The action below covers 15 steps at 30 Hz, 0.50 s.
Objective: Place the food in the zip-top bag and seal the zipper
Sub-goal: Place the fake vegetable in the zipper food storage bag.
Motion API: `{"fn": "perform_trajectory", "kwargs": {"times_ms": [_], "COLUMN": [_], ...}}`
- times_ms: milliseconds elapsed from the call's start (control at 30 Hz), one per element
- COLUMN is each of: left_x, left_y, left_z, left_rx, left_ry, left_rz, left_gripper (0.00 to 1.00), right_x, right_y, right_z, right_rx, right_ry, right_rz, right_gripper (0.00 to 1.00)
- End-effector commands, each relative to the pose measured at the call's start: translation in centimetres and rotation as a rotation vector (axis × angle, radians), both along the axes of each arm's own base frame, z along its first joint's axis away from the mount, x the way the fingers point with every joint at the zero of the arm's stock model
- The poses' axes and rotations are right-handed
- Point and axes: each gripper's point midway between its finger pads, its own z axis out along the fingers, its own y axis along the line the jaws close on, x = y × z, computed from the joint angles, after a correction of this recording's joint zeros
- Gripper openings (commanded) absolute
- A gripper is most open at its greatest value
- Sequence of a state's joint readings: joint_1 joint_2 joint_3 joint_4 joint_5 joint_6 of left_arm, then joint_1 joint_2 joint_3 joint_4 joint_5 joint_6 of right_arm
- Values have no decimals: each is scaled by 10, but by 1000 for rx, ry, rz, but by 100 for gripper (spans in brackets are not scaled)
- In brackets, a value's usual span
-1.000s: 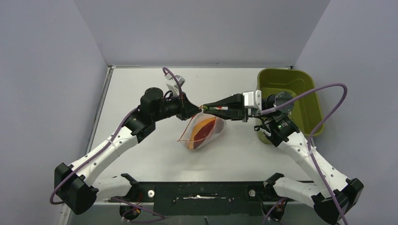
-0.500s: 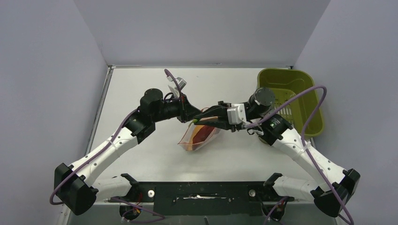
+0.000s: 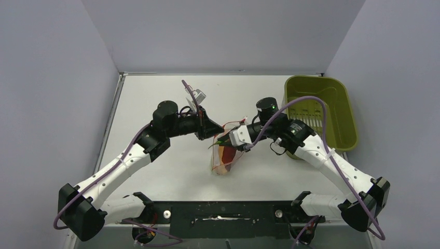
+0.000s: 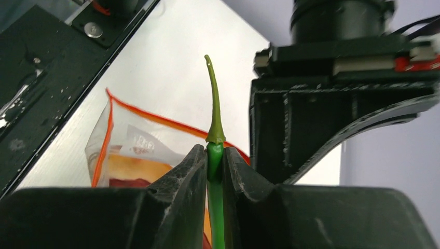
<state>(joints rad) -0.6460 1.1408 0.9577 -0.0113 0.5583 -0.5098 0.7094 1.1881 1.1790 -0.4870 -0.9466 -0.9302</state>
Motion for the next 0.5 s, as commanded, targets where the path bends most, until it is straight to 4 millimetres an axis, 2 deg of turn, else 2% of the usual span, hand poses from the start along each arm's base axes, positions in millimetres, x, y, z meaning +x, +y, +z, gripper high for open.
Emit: {"fn": "perform_trajectory", "kwargs": {"times_ms": [0, 100, 300, 467], "left_x": [-10, -10, -17, -27], "left_y": [0, -1, -4, -7], "left_z": [32, 31, 25, 18], "left_rx": [-76, -75, -70, -50], "left_ry": [-103, -107, -124, -125], "left_rz": [-59, -65, -129, -215], "left_gripper": [0, 0, 0, 0], "right_x": [6, 4, -7, 8], "right_y": [-5, -2, 13, 7], "right_z": [-15, -21, -16, -34], "right_rx": [-82, -92, -64, -178], "right_ry": [-30, -25, -66, -89], "right_rz": [-6, 7, 70, 7], "right_gripper": [2, 2, 0, 0]}}
